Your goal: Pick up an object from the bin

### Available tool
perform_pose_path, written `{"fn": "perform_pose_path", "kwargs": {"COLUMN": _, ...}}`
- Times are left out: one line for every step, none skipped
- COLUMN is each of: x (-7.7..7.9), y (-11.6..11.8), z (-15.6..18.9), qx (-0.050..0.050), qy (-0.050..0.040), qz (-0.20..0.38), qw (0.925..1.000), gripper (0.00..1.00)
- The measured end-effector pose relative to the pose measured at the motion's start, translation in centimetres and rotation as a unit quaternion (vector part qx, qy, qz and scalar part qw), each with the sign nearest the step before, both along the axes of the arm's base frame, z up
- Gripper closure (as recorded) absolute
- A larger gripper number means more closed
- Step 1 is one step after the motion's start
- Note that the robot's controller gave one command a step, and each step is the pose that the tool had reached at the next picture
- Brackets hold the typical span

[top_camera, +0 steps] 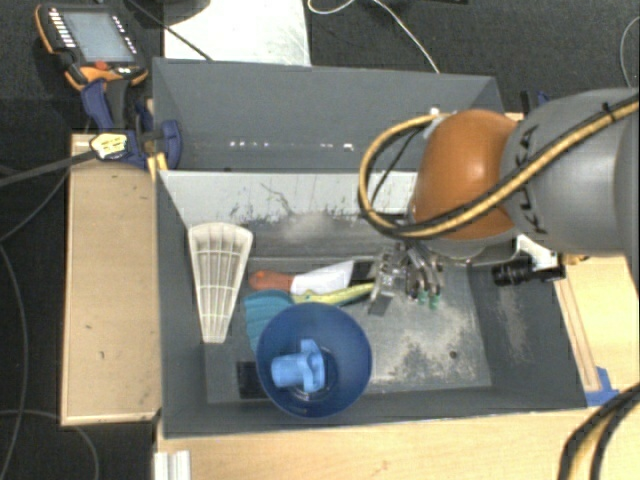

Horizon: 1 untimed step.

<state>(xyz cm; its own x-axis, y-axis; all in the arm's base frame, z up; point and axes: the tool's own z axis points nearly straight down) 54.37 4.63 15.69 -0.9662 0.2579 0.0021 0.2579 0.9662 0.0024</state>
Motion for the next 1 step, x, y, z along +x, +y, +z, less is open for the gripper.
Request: {"fn": "perform_pose_path", "kwargs": {"x": -0.08, "y": 0.00, "z": 1.89, "qx": 0.000, "qy": 0.0019, "qz": 0.000, "qw": 1.0000, "gripper": 1.00}}
